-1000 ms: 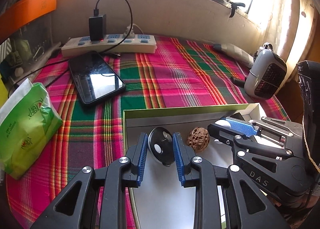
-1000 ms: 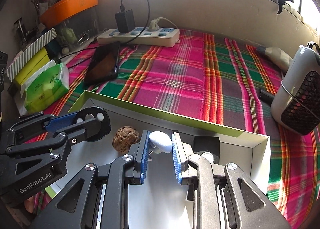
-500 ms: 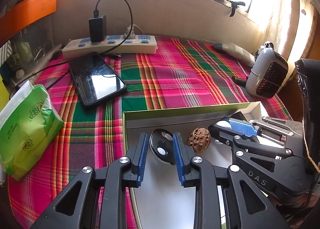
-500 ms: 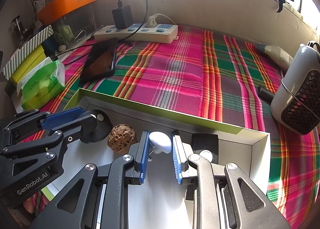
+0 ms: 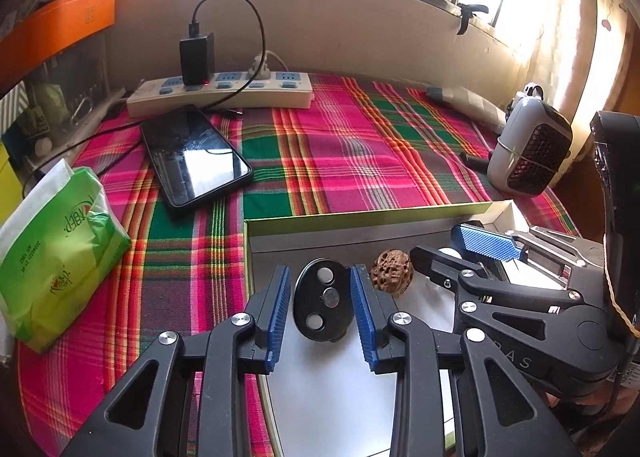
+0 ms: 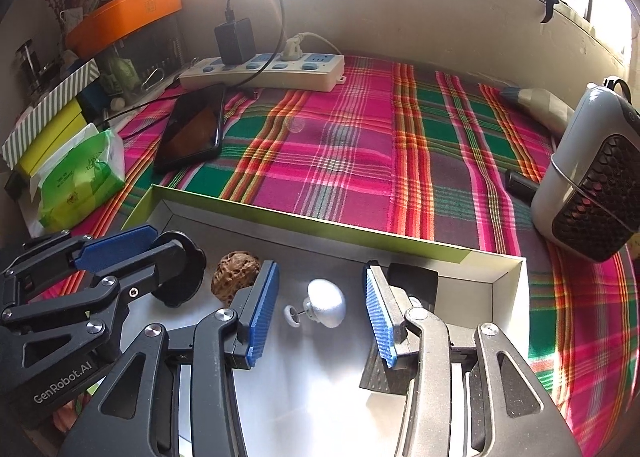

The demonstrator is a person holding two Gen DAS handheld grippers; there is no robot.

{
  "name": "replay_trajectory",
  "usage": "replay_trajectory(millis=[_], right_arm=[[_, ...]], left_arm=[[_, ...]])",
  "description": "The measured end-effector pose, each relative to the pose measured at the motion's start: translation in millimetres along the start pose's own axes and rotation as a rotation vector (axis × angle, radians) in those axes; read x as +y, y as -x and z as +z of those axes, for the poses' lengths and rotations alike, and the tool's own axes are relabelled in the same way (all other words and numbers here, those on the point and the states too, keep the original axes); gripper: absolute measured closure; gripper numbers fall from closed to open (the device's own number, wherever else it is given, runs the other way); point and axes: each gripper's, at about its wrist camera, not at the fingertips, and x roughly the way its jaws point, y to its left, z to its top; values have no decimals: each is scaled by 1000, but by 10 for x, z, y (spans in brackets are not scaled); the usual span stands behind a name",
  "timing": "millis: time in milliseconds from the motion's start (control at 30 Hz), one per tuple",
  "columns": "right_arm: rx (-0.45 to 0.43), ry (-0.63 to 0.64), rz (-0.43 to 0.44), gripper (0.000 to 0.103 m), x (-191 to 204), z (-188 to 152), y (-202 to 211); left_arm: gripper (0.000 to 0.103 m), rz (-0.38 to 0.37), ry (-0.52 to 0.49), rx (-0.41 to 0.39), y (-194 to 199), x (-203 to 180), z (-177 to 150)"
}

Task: Organize objects
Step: 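Open the left gripper to release the puck while the right releases the knob, then withdraw both grippers from the box toward the remaining items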

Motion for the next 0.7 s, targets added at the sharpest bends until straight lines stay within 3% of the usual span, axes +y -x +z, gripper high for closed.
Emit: replay_trajectory(millis=[700], right_arm=[[-105,-65,2,58,88,-237,533]], left_arm=[[70,33,21,-72,560,-55,-259]])
